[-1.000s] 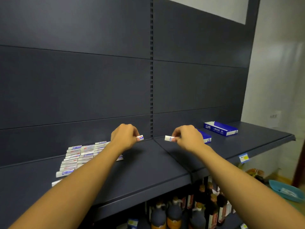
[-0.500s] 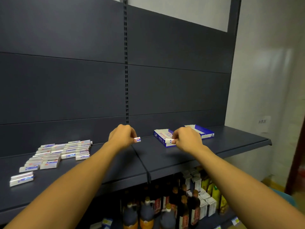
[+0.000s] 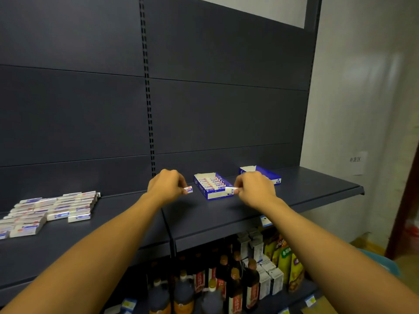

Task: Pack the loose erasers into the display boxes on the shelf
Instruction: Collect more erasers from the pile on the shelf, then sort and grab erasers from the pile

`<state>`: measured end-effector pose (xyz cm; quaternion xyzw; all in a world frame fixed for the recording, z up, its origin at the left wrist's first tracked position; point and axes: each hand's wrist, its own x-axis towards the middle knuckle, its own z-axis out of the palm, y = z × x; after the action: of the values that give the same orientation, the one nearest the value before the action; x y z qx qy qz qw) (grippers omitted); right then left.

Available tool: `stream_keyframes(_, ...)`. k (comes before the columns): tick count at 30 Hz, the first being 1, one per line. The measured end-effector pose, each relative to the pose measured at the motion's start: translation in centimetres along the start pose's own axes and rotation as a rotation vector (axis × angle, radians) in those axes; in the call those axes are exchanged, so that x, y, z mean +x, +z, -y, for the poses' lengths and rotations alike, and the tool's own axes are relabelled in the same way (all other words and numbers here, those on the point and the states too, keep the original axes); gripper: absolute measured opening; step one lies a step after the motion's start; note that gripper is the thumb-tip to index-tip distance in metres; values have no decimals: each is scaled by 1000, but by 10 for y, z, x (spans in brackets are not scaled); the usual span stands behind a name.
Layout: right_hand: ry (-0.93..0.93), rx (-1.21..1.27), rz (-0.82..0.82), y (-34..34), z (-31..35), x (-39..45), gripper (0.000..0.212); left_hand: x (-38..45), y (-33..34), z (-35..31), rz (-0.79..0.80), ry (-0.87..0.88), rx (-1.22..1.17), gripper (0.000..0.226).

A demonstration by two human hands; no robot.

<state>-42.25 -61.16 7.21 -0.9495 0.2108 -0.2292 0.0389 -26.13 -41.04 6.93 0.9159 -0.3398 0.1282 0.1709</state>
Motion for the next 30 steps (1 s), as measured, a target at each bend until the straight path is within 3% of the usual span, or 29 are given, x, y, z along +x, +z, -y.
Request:
stream_keyframes(13,-39,76,24,33,-36,106,15,105,54,-15,-16,-30,-113,18)
stream_keyframes(20,-32,248,62,83,-50,158,15,141,78,-16,-15,-29,-173,18)
stream_keyframes(30,-173,468,108,140,-78,205,14,164,118,-22,-94,-120,-276,17)
